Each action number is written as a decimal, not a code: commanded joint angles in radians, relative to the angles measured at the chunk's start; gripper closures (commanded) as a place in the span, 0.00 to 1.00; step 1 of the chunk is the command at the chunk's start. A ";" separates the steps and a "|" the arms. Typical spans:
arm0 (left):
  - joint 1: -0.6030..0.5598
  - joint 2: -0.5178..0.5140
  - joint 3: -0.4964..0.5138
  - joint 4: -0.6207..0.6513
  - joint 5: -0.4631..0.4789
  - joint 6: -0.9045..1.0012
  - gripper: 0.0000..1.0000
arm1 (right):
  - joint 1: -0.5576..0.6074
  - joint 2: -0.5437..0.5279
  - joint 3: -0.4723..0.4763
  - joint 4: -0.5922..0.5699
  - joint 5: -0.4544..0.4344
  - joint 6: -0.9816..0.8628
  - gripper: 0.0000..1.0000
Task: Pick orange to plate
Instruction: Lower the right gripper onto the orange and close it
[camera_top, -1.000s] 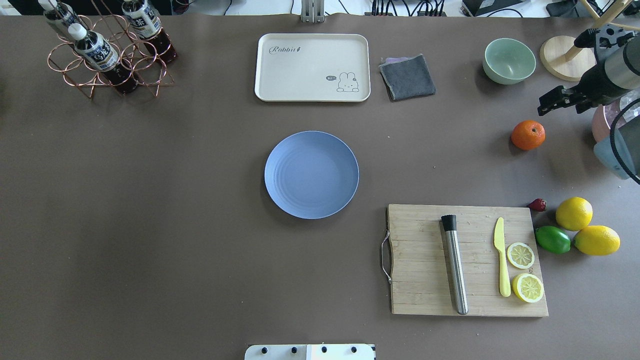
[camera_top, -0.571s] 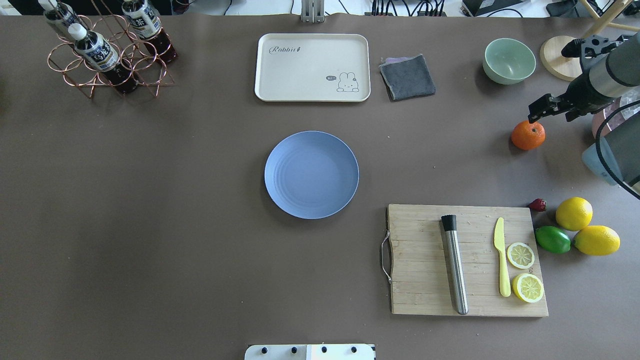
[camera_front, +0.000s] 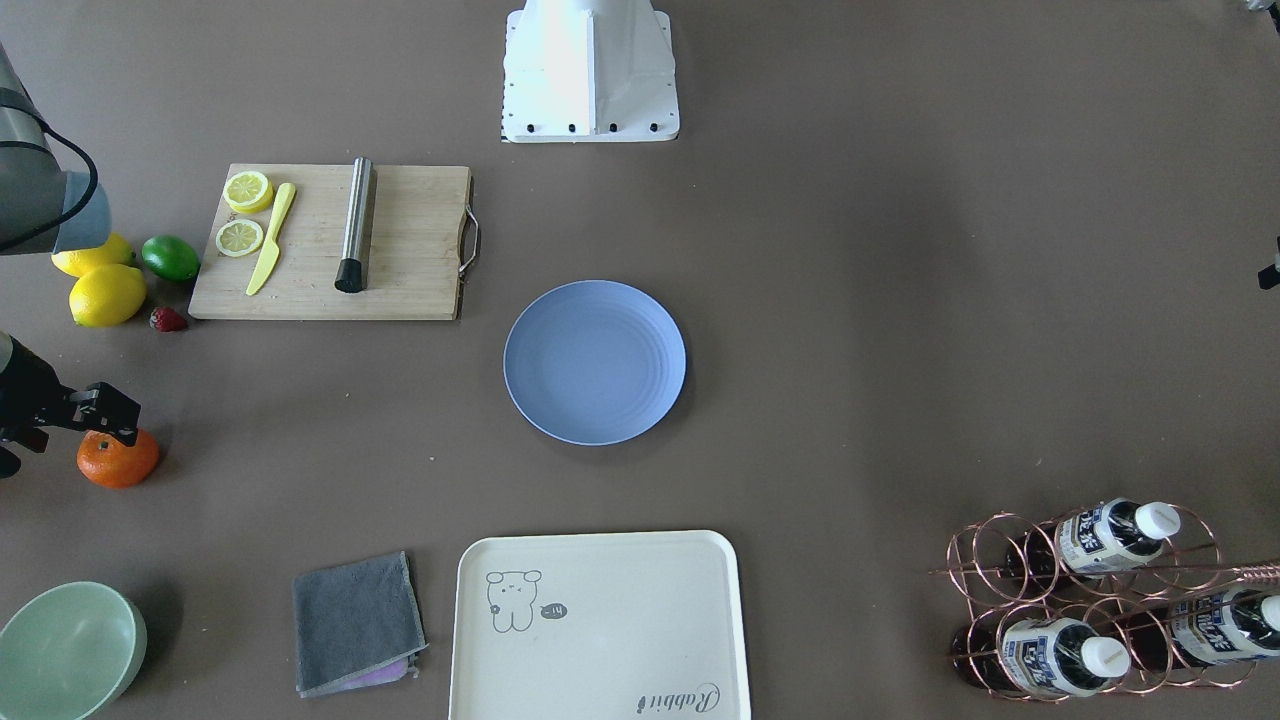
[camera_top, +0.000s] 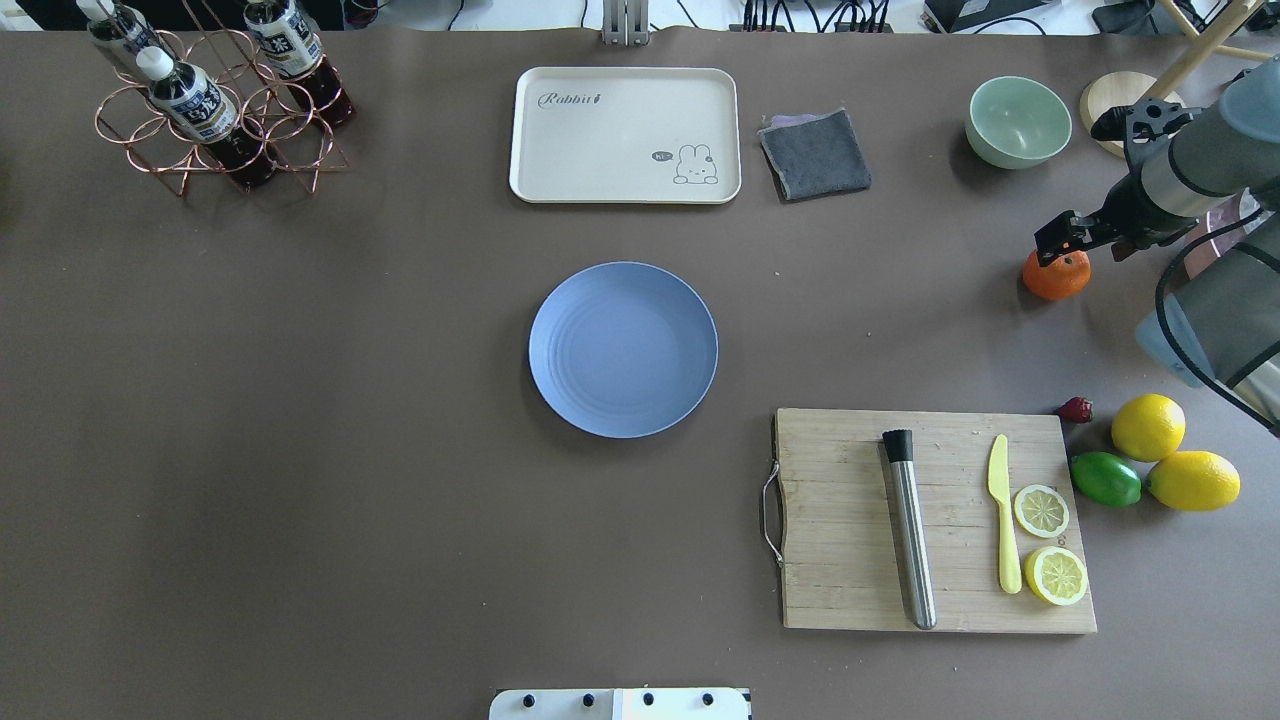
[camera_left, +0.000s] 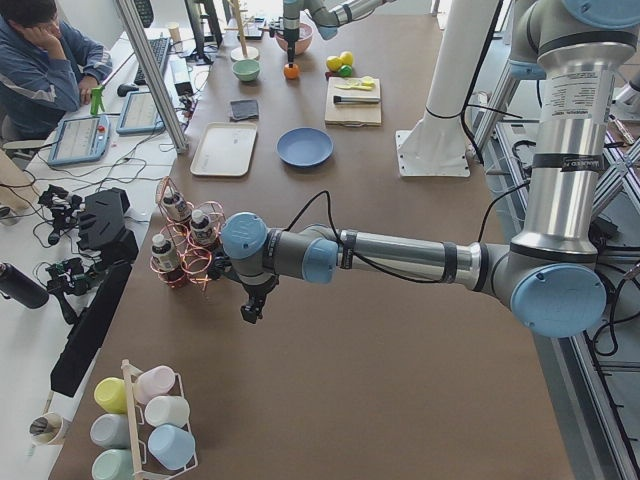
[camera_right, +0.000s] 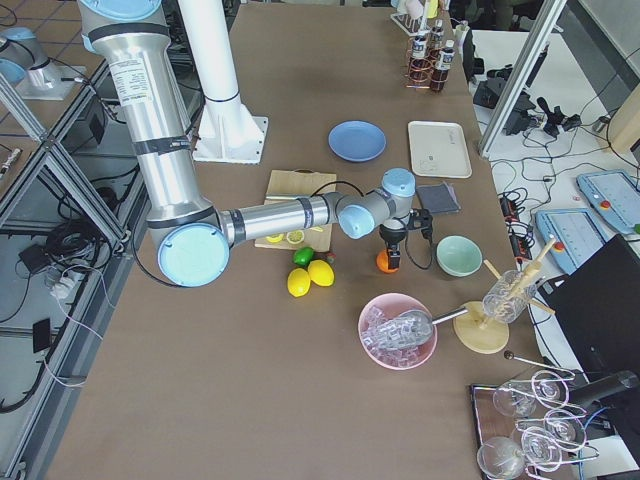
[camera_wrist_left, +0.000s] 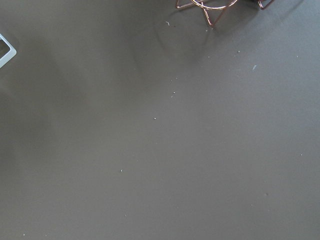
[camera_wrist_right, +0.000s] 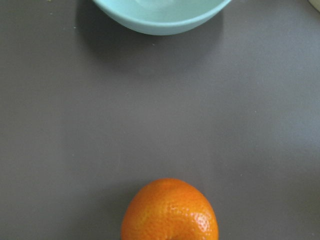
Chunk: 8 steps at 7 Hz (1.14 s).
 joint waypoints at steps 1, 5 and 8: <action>0.000 0.000 -0.002 0.000 -0.002 0.000 0.02 | -0.017 0.021 -0.033 0.001 -0.011 0.004 0.03; 0.000 0.000 -0.002 0.000 -0.002 0.000 0.02 | -0.028 0.018 -0.072 0.048 -0.022 0.004 0.03; 0.000 0.000 -0.001 0.000 -0.002 0.000 0.02 | -0.037 0.021 -0.111 0.118 -0.023 0.071 0.14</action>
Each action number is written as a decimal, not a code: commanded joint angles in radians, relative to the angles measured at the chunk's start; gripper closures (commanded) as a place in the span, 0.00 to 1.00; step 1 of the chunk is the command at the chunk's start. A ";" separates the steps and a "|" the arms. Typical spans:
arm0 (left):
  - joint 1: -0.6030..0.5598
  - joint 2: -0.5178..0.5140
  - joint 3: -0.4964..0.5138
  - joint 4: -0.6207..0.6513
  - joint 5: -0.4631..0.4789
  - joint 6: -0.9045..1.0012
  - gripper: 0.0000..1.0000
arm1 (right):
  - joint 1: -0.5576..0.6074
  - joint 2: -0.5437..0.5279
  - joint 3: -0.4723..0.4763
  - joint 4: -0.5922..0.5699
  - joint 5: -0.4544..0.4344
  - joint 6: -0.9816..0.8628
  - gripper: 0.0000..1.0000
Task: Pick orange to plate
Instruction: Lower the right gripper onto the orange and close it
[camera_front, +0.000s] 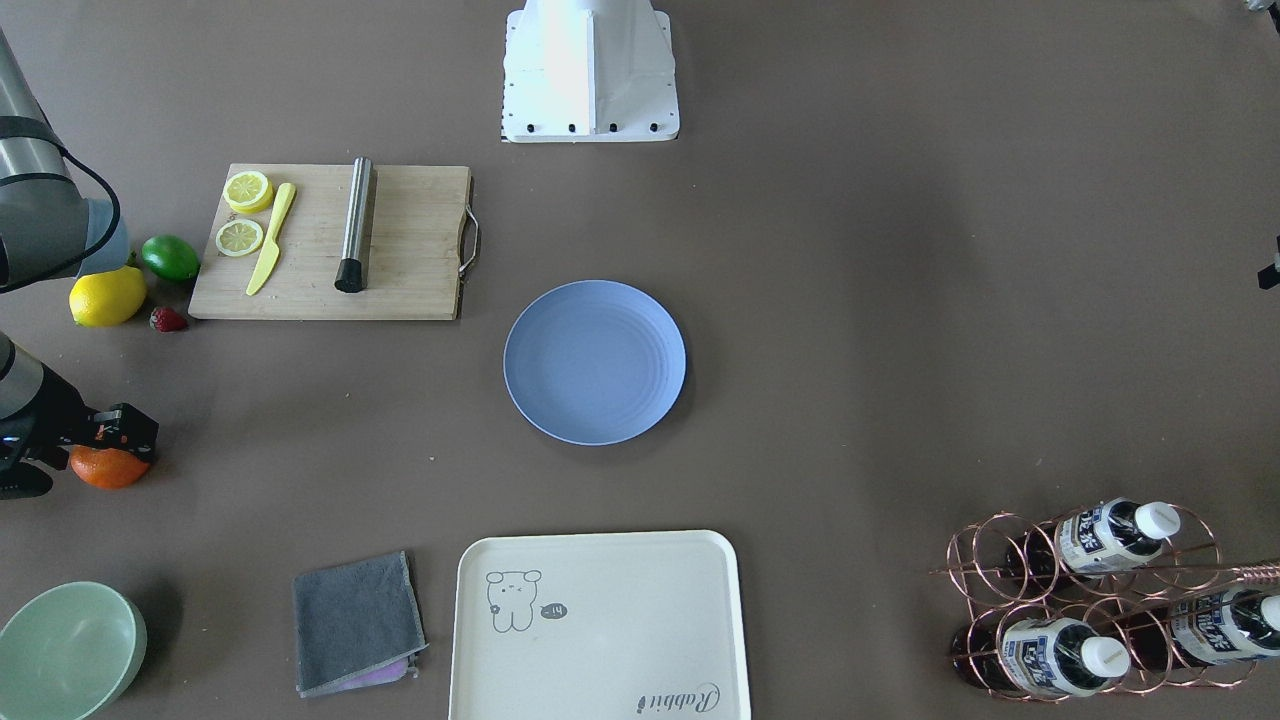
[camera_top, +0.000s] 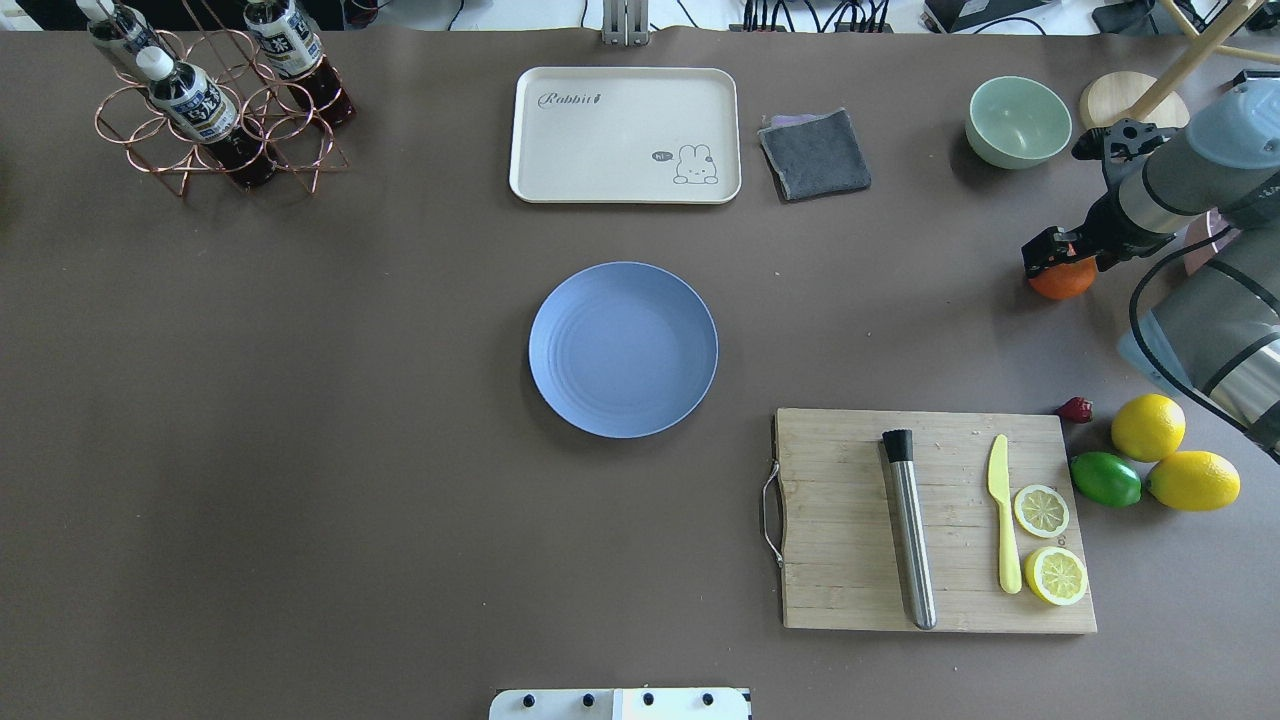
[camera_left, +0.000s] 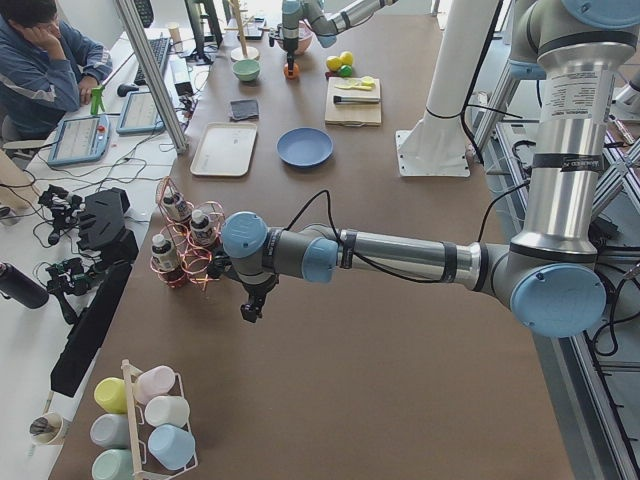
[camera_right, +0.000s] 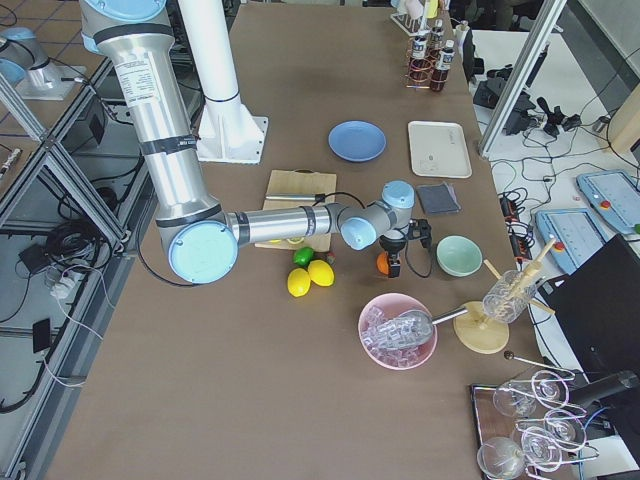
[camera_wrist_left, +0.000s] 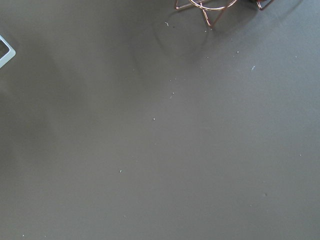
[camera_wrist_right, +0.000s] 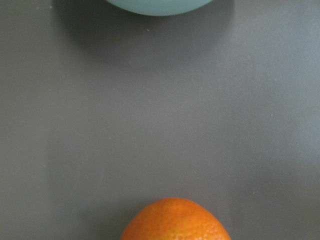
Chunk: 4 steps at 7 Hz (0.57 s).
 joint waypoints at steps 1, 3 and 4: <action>0.000 0.000 0.001 0.000 0.000 0.000 0.02 | -0.013 0.000 0.000 0.024 -0.013 0.059 0.26; 0.000 0.000 0.001 0.000 0.000 0.000 0.02 | -0.013 0.001 0.025 0.032 -0.014 0.068 1.00; 0.000 0.000 0.000 0.000 0.000 0.000 0.02 | -0.008 0.001 0.102 0.009 0.000 0.091 1.00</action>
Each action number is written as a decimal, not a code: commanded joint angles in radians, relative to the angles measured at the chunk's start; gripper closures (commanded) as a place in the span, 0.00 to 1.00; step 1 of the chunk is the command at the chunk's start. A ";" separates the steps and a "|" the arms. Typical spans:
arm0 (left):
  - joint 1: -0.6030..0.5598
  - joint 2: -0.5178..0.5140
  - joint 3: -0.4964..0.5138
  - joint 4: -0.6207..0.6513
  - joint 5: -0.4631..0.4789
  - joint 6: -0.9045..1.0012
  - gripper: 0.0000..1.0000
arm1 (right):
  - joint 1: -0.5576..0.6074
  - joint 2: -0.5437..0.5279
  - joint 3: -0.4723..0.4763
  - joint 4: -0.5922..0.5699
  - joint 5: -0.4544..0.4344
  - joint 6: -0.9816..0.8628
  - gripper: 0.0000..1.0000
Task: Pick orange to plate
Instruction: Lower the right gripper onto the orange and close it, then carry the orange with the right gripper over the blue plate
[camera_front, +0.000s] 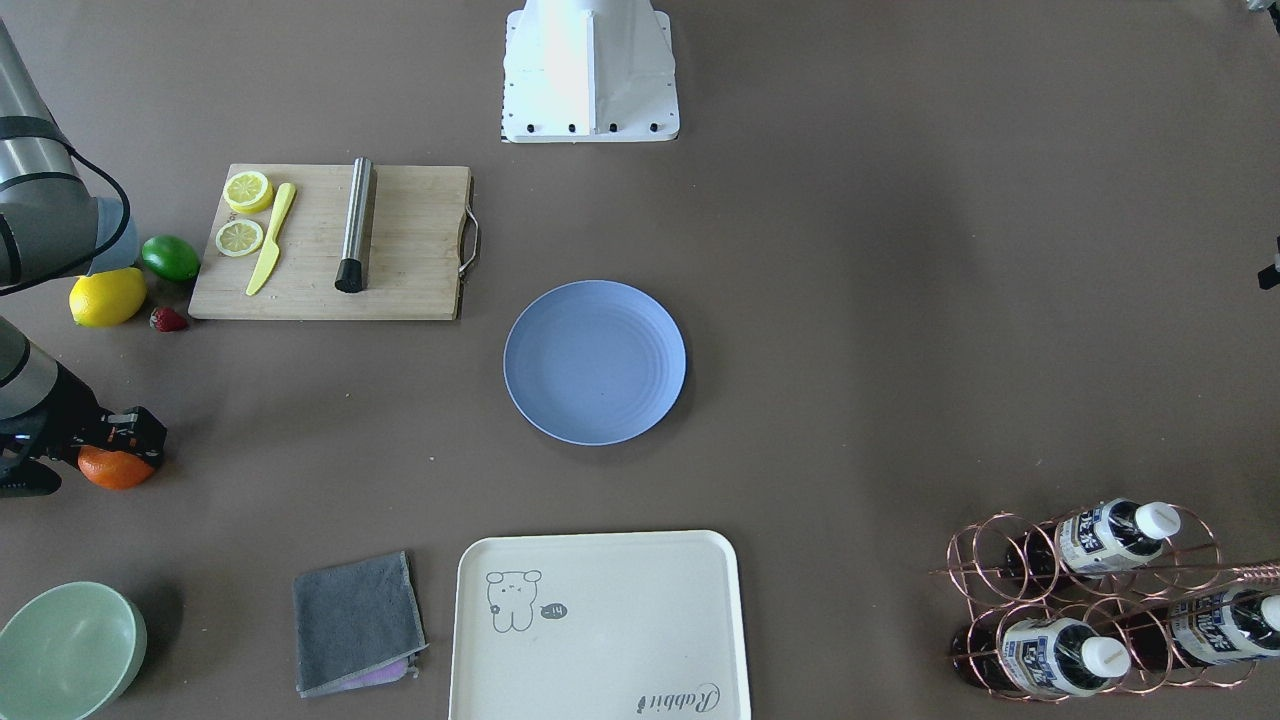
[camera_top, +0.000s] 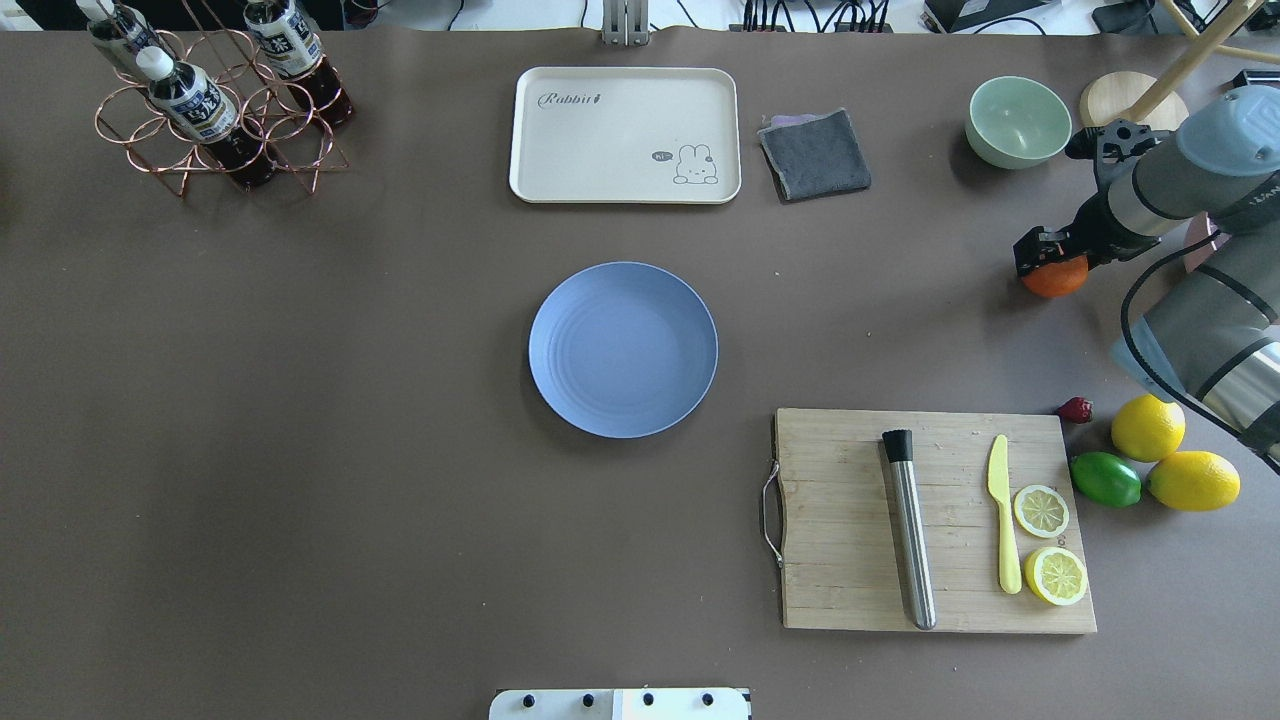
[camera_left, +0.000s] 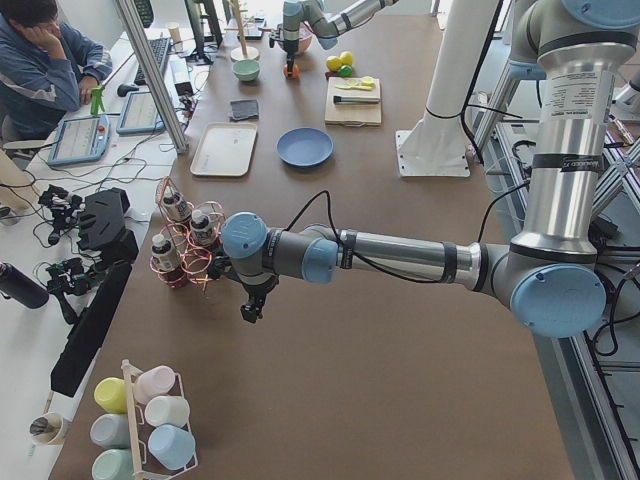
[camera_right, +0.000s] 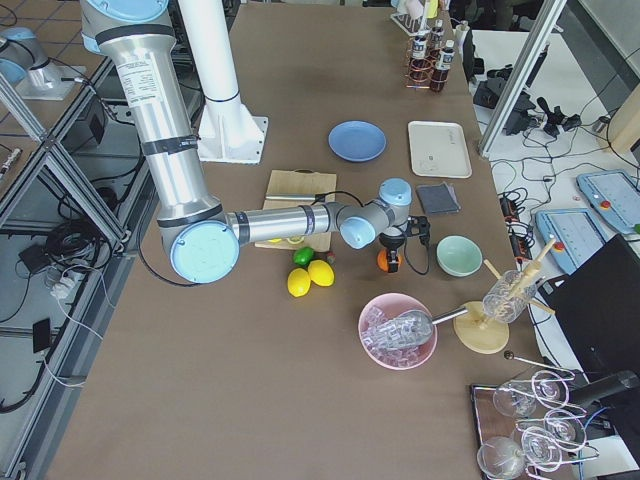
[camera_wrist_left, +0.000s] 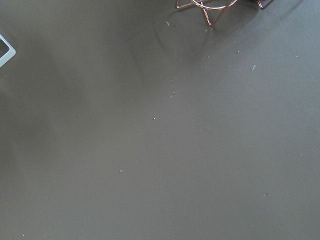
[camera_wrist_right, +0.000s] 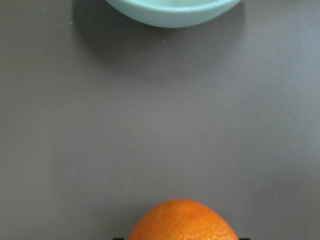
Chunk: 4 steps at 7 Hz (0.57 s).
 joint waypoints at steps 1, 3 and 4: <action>0.000 0.000 -0.001 0.000 0.000 0.000 0.02 | 0.007 0.051 0.137 -0.121 0.030 0.071 1.00; 0.000 0.000 0.002 0.000 0.000 0.000 0.02 | -0.092 0.230 0.215 -0.355 0.009 0.286 1.00; 0.000 0.000 0.000 0.000 0.000 0.000 0.02 | -0.186 0.327 0.195 -0.374 -0.079 0.499 1.00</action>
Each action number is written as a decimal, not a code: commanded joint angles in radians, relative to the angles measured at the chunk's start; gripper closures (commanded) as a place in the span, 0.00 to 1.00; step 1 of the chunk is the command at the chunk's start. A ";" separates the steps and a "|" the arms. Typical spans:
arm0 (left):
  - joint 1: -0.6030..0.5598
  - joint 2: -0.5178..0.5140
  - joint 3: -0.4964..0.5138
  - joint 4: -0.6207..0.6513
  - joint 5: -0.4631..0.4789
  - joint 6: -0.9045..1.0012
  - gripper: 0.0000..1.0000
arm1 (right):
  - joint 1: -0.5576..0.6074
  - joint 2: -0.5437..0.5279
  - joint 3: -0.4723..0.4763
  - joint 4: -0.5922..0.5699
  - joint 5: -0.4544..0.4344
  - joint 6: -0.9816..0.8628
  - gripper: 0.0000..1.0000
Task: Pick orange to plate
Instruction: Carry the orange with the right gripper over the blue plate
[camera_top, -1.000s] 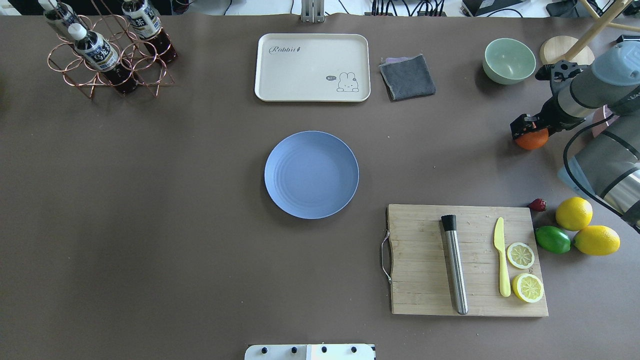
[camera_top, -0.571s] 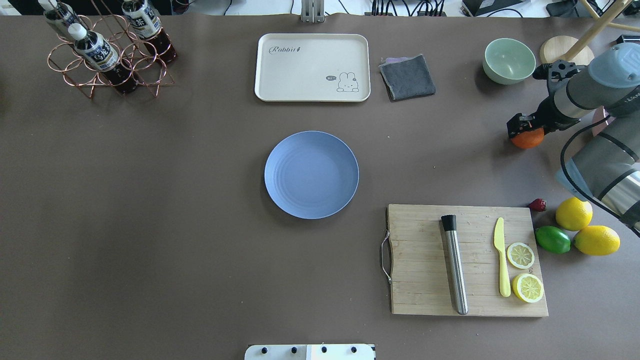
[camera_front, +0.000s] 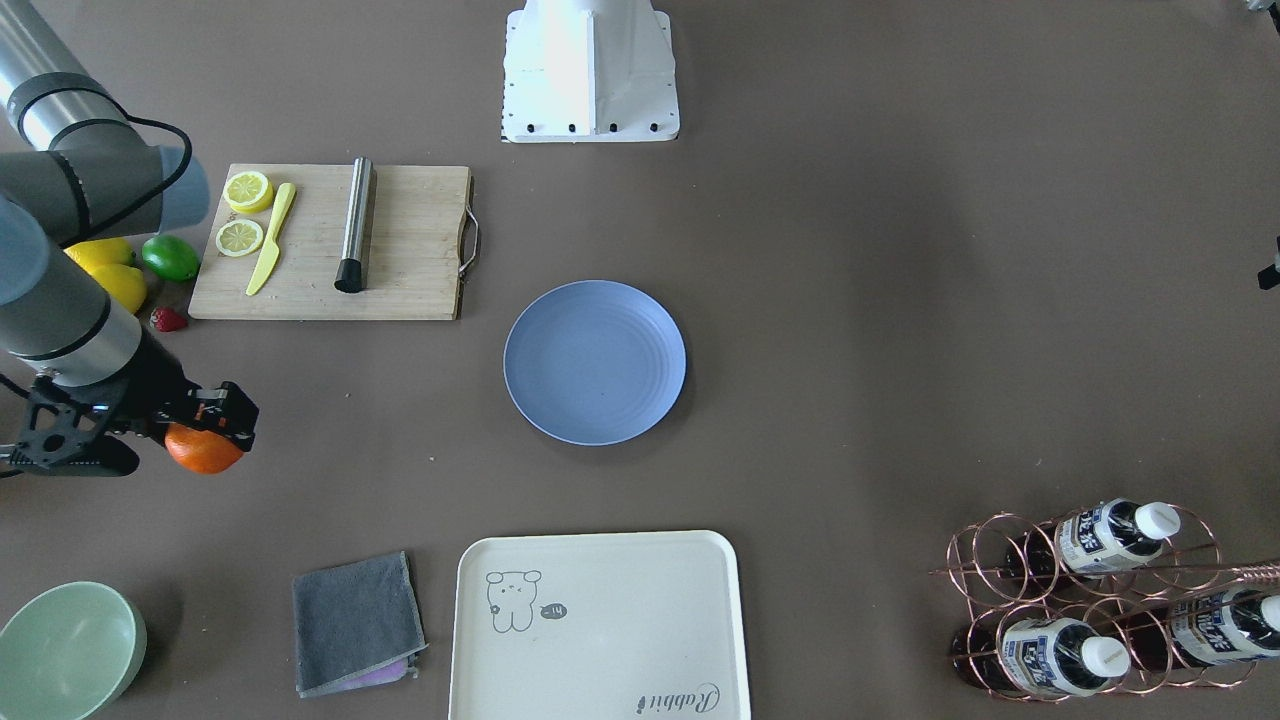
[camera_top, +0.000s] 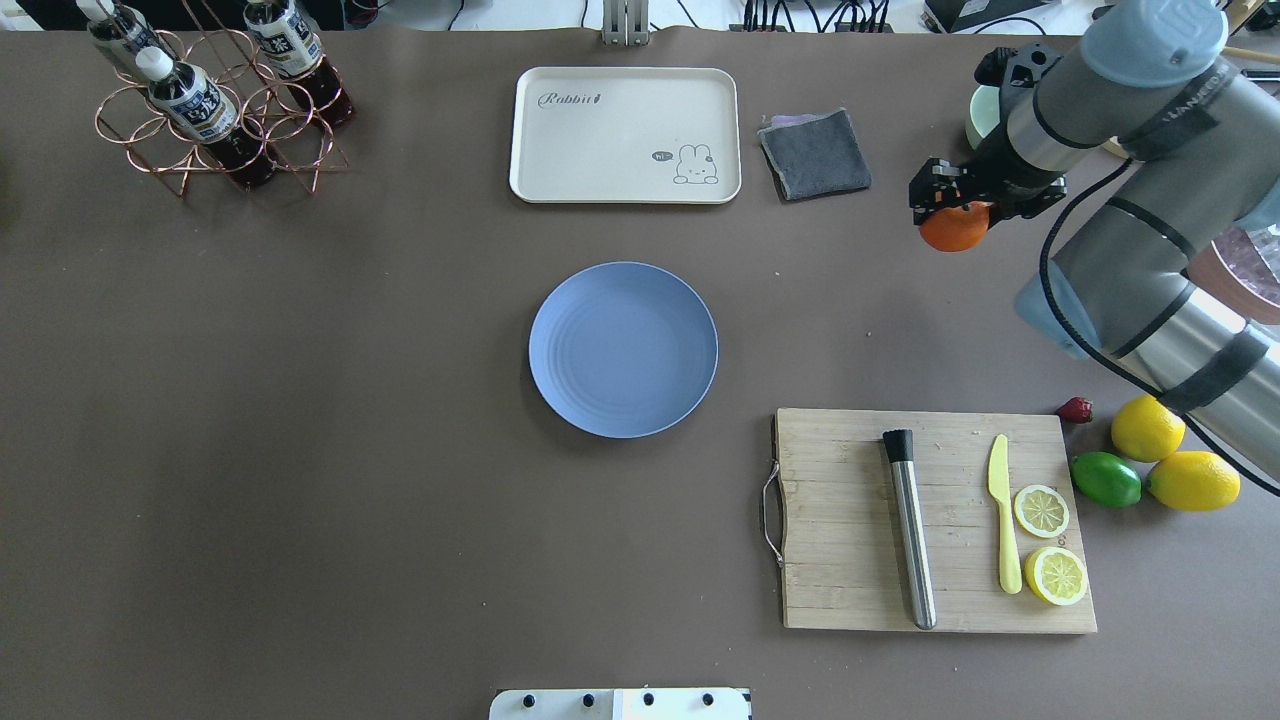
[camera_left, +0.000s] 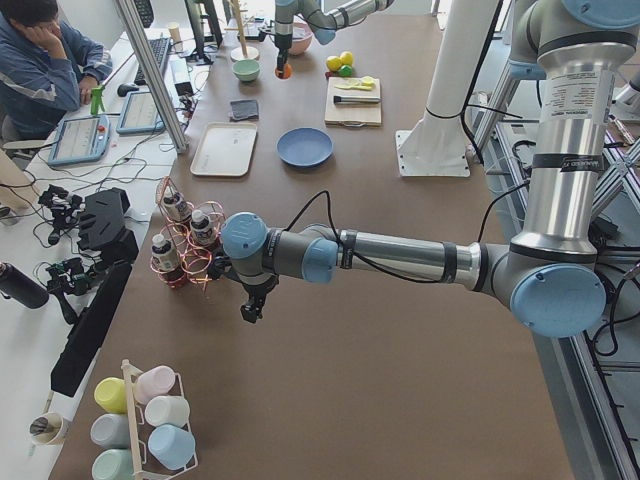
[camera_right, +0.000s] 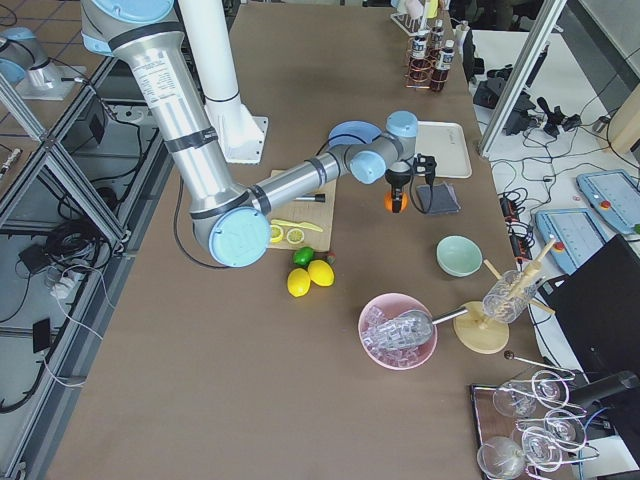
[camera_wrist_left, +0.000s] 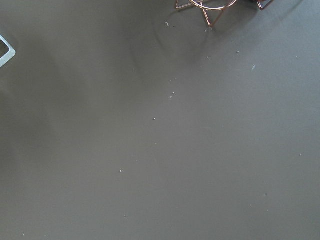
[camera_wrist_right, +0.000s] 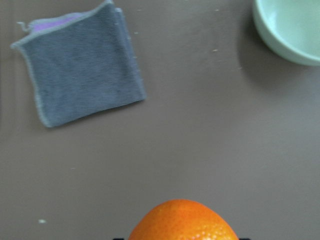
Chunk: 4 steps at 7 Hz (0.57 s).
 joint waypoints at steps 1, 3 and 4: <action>0.000 0.000 -0.005 0.000 0.000 -0.002 0.02 | -0.170 0.233 -0.037 -0.129 -0.133 0.366 1.00; 0.000 0.000 0.000 0.000 0.000 -0.002 0.02 | -0.291 0.419 -0.187 -0.183 -0.247 0.539 1.00; 0.000 0.000 0.001 0.000 0.000 -0.002 0.02 | -0.331 0.436 -0.201 -0.181 -0.269 0.568 1.00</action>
